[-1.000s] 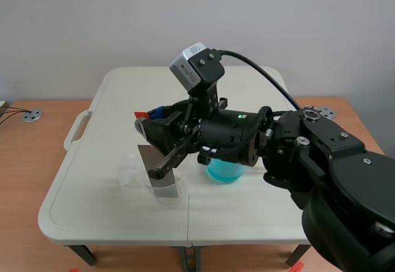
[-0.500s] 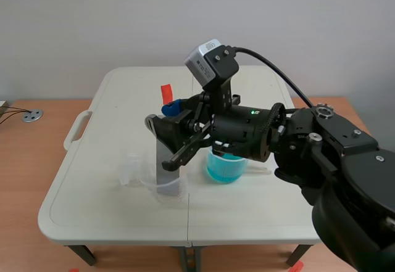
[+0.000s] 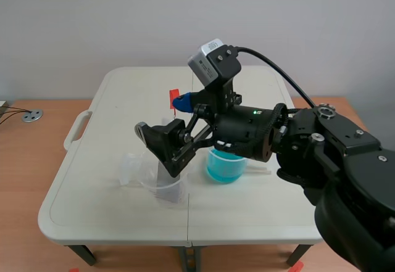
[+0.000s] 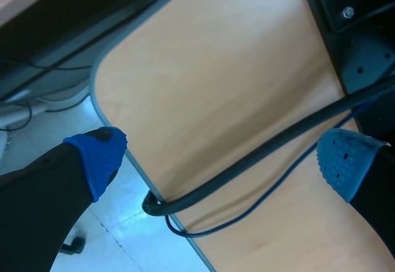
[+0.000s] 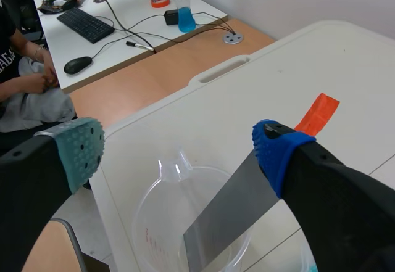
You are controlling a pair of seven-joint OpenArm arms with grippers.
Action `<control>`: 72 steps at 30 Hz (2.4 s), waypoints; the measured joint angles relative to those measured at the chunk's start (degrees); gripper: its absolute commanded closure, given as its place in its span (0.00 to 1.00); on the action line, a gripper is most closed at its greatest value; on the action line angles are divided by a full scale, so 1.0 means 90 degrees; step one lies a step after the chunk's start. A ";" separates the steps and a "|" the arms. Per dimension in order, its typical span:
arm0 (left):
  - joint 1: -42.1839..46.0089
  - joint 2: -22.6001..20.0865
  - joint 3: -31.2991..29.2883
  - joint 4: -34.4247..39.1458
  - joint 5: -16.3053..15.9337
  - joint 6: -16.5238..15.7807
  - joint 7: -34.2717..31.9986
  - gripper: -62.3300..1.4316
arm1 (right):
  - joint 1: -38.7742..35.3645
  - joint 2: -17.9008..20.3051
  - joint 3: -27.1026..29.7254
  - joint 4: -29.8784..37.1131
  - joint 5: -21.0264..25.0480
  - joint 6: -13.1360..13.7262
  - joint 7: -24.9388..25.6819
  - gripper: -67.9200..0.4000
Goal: Hold the metal plate by the orange handle, dip it into the blue solution, take it out and point at it, then put the plate back in the beaker on the left.
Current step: 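Return to the home posture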
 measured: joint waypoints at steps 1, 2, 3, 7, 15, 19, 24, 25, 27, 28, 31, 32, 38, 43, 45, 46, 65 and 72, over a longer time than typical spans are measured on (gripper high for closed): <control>0.0002 -0.0007 -0.0012 0.0000 -0.0032 0.0083 0.0061 0.00 | 0.0000 0.0068 0.0000 0.0000 0.0032 0.0000 0.0024 0.09; 0.0019 -0.0027 -0.0075 0.0000 -0.0151 0.0112 0.0053 0.00 | 0.0000 0.0134 0.0000 0.0000 0.0032 -0.0002 0.0051 0.07; 0.0032 -0.0073 -0.0170 0.0000 -0.0318 0.0124 0.0051 0.00 | 0.0000 0.0199 0.0000 0.0000 0.0029 -0.0005 0.0068 0.06; 0.0034 -0.0549 -0.0753 0.0000 -0.1105 0.0163 -0.0046 0.00 | -0.0032 0.0488 0.0000 0.0151 0.0029 -0.0158 0.0066 0.06; 0.0216 -0.1875 -0.2295 -0.0010 -0.2652 0.0223 -0.1015 0.00 | -0.0678 0.1081 0.0636 0.1243 0.0121 -0.0656 0.0104 0.04; 0.0299 -0.2047 -0.2992 0.0104 -0.2909 0.0219 -0.1651 0.00 | -0.1146 0.1299 0.1107 0.1596 0.0279 -0.0787 0.0138 0.04; 0.0321 -0.2028 -0.3507 0.0729 -0.2902 0.0216 -0.2263 0.00 | -0.1790 0.1569 0.1559 0.1865 0.0449 -0.0911 0.0158 0.04; 0.0321 -0.2028 -0.3512 0.0935 -0.2902 0.0211 -0.2365 0.00 | -0.1916 0.1632 0.1647 0.1909 0.0459 -0.0908 0.0243 0.04; 0.0321 -0.2008 -0.3512 0.1421 -0.2883 0.0199 -0.2419 0.00 | -0.2169 0.1744 0.1817 0.1999 0.0491 -0.0911 0.0357 0.04; 0.0321 -0.1999 -0.3509 0.1688 -0.2875 0.0192 -0.2431 0.00 | -0.2300 0.1797 0.1889 0.2047 0.0491 -0.0913 0.0389 0.04; 0.0313 -0.1919 -0.3509 0.2552 -0.2854 0.0202 -0.2431 0.00 | -0.2727 0.1933 0.2127 0.2259 0.0488 -0.0913 0.0498 0.04; 0.0311 -0.1846 -0.3509 0.2861 -0.2812 0.0194 -0.2426 0.00 | -0.2878 0.1962 0.2210 0.2324 0.0491 -0.0916 0.0585 0.04; 0.0112 -0.0833 -0.3500 0.4595 -0.1914 0.0019 -0.2295 0.00 | -0.3694 0.2091 0.2739 0.2516 0.0491 -0.0935 0.0918 0.04; -0.0277 0.0107 -0.3257 0.5258 -0.0974 -0.0260 -0.2234 0.00 | -0.4325 0.2106 0.3099 0.2667 0.0488 -0.0935 0.1039 0.04; -0.0442 0.0362 -0.2975 0.5302 -0.0559 -0.0306 -0.2229 0.00 | -0.4549 0.2106 0.3174 0.2742 0.0491 -0.0935 0.1161 0.04; -0.0522 0.0478 -0.2820 0.5299 -0.0415 -0.0308 -0.2227 0.00 | -0.4648 0.2106 0.3211 0.2766 0.0491 -0.0935 0.1248 0.04; -0.0882 0.1246 -0.1372 0.5192 0.0432 -0.0355 -0.1897 0.00 | -0.6156 0.2103 0.4085 0.4146 0.0678 -0.1161 0.1498 0.04; -0.0882 0.1231 -0.1375 0.5190 0.0432 -0.0352 -0.1897 0.00 | -0.6122 0.2089 0.4085 0.4146 0.0678 -0.1268 0.1496 0.04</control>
